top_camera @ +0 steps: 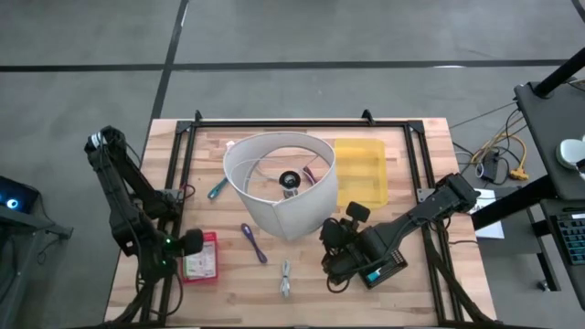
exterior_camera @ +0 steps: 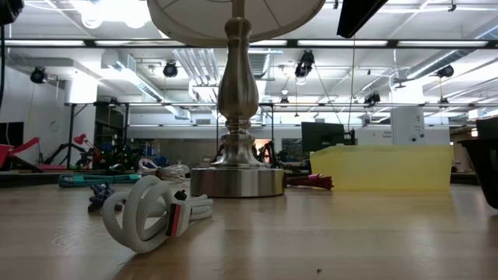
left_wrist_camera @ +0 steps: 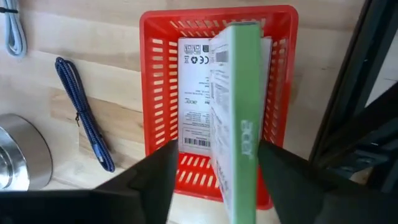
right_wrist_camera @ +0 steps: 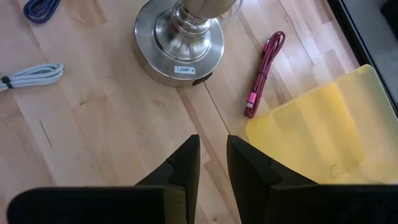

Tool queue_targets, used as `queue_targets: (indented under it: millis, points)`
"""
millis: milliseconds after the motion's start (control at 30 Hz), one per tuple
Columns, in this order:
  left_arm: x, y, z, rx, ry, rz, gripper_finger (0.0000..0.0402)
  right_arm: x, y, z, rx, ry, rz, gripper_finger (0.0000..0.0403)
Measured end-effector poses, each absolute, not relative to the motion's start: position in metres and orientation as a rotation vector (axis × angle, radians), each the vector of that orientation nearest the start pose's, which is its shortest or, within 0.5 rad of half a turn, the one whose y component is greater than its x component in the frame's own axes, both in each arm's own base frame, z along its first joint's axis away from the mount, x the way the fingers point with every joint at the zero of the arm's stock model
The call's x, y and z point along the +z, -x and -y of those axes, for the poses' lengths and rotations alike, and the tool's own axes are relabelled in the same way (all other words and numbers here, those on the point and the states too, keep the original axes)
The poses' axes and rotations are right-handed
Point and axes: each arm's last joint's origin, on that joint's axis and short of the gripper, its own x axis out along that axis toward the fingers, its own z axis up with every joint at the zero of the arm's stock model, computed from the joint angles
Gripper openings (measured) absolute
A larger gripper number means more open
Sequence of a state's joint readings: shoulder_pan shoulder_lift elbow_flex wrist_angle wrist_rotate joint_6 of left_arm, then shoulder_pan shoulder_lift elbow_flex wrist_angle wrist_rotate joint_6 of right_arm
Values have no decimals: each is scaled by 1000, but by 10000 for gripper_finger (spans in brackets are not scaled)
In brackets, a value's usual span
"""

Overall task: Pick and place items into bin
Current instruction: Put the card reader box into the red bin

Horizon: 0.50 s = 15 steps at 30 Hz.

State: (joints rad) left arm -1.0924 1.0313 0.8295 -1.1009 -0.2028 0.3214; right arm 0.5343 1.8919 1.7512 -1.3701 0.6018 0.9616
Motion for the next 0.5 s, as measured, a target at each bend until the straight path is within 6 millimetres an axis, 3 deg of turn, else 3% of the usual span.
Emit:
queue_targets:
  millis: [167, 300, 500]
  points:
    - [259, -79, 139, -941, -1090, -972, 263, 288, -318, -169, -617, -20, -1069, 68]
    - [272, -79, 137, -906, -1114, -962, 281, 288, -318, -169, -616, -19, -1069, 68]
    - [294, -85, 133, -595, -1120, -852, 279, 288, -318, -169, -624, -33, -1064, 68]
